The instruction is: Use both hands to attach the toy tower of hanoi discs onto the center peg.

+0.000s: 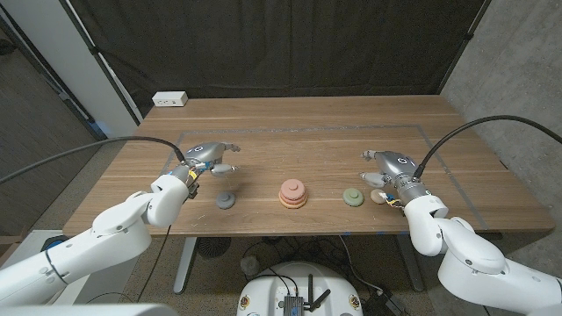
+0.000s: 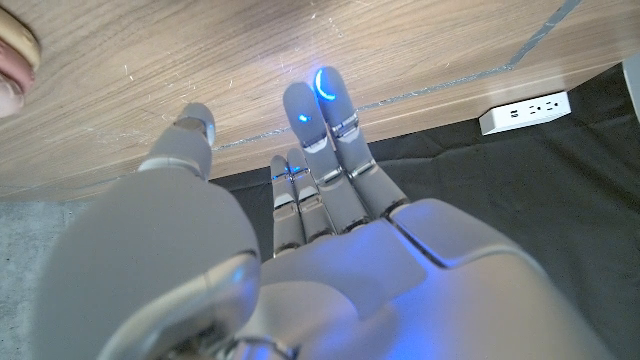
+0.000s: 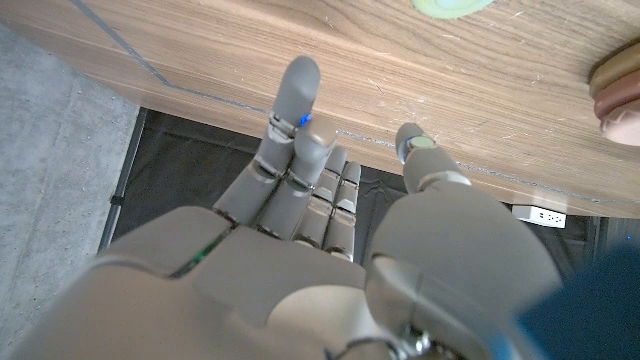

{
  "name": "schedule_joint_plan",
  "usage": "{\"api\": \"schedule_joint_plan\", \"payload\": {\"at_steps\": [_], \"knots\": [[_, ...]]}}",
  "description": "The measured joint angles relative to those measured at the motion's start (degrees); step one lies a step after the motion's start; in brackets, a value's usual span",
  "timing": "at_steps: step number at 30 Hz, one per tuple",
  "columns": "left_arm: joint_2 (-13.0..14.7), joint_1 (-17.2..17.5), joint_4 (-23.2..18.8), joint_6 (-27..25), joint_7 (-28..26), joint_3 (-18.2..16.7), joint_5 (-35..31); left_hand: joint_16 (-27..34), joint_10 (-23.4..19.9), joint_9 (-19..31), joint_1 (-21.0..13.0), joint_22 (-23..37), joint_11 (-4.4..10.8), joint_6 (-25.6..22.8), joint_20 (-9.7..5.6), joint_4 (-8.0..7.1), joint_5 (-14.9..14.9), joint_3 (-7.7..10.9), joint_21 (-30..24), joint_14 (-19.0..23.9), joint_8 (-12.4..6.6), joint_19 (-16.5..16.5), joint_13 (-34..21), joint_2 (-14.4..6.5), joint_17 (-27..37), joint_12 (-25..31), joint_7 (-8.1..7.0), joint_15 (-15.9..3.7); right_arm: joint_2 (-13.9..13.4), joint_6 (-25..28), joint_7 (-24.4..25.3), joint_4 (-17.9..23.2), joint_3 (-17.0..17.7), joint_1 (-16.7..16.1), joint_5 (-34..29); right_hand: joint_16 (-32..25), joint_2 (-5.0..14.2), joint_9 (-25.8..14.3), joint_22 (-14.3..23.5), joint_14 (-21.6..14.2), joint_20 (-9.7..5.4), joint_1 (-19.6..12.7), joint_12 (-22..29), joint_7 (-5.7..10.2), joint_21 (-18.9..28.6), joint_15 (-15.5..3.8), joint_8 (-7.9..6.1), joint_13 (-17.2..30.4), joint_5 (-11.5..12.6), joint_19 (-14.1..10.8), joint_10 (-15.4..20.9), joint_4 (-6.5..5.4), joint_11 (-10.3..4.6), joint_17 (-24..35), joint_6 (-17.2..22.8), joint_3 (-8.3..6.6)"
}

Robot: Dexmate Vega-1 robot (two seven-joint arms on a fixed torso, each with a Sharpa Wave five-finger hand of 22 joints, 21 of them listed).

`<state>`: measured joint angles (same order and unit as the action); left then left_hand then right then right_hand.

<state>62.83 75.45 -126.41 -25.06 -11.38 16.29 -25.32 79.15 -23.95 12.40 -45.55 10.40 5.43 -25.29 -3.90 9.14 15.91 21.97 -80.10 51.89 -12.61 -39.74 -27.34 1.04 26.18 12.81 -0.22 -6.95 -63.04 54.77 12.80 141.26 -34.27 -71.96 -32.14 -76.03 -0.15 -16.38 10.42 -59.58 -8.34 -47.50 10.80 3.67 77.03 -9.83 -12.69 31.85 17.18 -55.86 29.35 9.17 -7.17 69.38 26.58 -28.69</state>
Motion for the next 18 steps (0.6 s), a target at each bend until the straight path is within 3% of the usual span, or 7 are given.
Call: {"api": "schedule_joint_plan", "payload": {"at_steps": [11,12,16,18], "knots": [[0.3,0.3,-0.1,-0.1,-1.9,0.0,1.0,0.0,-0.6,0.0,0.2,0.1,0.01,-0.7,0.00,0.19,0.0,0.33,0.0,0.0,0.00,0.0,0.0,-0.2,0.0,0.0,0.11,0.00,-0.4,0.7,-0.5,1.6,-1.5,0.2,-0.6,1.8,-1.05,0.0,0.0,1.7,0.30,1.1,-0.2,-0.53,-0.3,0.65,0.09,-0.3,0.2,1.1,-2.6,0.00,1.10,-0.6,-0.5,0.00],[0.7,1.1,-0.2,-0.2,-2.2,-0.9,1.0,0.0,-0.6,0.0,0.2,0.2,0.01,-0.7,0.00,0.19,0.0,0.33,0.0,0.0,0.00,0.0,0.0,-0.2,0.0,0.0,0.11,0.00,-0.5,2.6,-2.4,1.8,-1.8,0.4,-1.9,2.2,-1.05,0.0,0.0,2.3,0.46,1.1,-0.4,-0.71,-0.4,0.86,0.22,-0.3,0.2,1.3,-3.3,0.00,1.17,-0.9,-1.2,0.00],[0.8,1.1,-0.2,-0.3,-3.2,-1.0,1.3,0.0,-0.9,0.0,0.2,0.2,-0.23,-1.0,0.00,0.02,0.0,0.49,0.0,0.0,0.00,0.0,0.0,-0.2,0.1,0.0,0.33,-0.01,-0.7,2.7,-2.5,2.7,-3.2,1.4,-2.0,3.6,-1.50,0.0,0.0,3.7,0.86,1.5,-0.4,-1.84,-0.8,1.43,0.88,-0.5,0.2,2.1,-5.7,0.11,1.78,-1.7,-3.5,0.11],[0.9,1.9,-0.3,-0.3,-3.6,-2.0,1.5,0.0,-0.9,0.0,0.2,0.1,-0.25,-1.0,0.00,-0.06,0.0,0.57,0.0,0.0,0.00,0.0,0.0,-0.2,0.2,0.0,0.39,0.00,-0.9,5.2,-6.3,3.2,-4.2,2.2,-3.7,4.0,-1.59,0.1,0.0,4.1,0.56,1.6,-0.4,-2.13,-0.8,1.43,1.21,-0.6,0.2,2.7,-6.3,0.16,2.17,-2.0,-4.7,0.18]]}}
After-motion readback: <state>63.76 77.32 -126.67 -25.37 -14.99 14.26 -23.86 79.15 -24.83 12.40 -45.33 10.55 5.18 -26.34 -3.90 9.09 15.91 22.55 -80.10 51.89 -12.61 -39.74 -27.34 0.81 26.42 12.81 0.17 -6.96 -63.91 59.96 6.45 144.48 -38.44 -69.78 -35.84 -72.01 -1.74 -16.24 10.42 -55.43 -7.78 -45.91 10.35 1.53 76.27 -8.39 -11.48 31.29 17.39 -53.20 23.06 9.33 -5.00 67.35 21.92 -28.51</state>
